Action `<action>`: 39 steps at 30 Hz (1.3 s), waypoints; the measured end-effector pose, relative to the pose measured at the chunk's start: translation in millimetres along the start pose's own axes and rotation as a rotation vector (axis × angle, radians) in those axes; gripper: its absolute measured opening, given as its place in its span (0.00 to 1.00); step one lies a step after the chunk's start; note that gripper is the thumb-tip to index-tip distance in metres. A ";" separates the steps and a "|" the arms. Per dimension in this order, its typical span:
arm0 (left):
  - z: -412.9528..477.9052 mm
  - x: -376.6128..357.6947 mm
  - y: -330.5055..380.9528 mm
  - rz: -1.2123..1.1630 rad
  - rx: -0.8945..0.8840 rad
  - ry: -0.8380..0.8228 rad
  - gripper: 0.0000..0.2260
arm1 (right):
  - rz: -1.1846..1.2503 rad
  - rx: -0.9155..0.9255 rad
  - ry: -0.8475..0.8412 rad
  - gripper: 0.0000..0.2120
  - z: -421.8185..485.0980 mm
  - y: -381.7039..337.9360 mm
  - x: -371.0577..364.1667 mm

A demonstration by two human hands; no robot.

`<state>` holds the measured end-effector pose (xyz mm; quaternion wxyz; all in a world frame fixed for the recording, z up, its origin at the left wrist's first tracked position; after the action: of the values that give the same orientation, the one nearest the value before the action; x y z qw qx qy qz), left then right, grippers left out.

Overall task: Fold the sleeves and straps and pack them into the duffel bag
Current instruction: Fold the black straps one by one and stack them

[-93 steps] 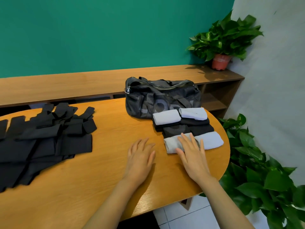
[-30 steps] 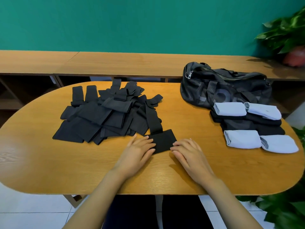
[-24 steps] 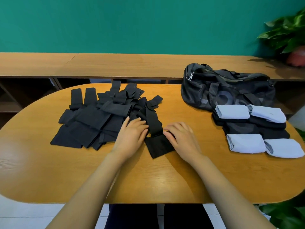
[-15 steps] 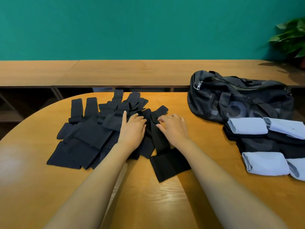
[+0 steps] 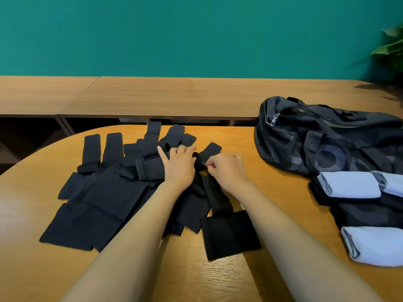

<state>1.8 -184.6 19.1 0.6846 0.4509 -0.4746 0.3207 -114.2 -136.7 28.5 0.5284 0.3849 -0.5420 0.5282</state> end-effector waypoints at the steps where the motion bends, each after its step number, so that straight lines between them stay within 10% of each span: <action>1: 1.4 1.2 -1.5 -0.022 0.022 0.026 0.15 | -0.027 0.014 -0.001 0.13 -1.4 -0.8 1.1; 14: 1.3 11.5 -19.1 -0.064 0.152 0.237 0.10 | -0.264 -0.133 0.285 0.08 -62.6 71.2 43.3; 21: -32.0 24.1 41.4 -0.105 -0.130 0.199 0.21 | 0.102 0.016 0.221 0.16 -57.6 66.8 52.0; 31: -172.0 -28.2 75.2 -0.090 -0.386 -0.169 0.22 | -0.039 0.039 0.070 0.22 -174.9 72.4 -6.0; 34: -196.0 -23.5 77.5 -0.141 -0.441 -0.095 0.24 | 0.020 0.079 0.046 0.31 -198.8 75.3 -5.6; 39: -214.7 -0.8 81.7 -0.208 -0.492 0.096 0.19 | 0.038 0.166 0.237 0.18 -218.8 74.8 15.5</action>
<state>8.1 45.0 13.2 0.8245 0.3016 -0.4565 0.1445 -153.0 90.7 5.9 0.5446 0.3520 -0.4376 0.6229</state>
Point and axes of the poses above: each hand's wrist, its own z-axis towards the middle knuckle, its own x-axis out of the back of the hand, y = z × x, the point moved 7 cm from there along z, towards the middle knuckle, and after that the axes turned 6 degrees about -z, right-handed, at the moved point
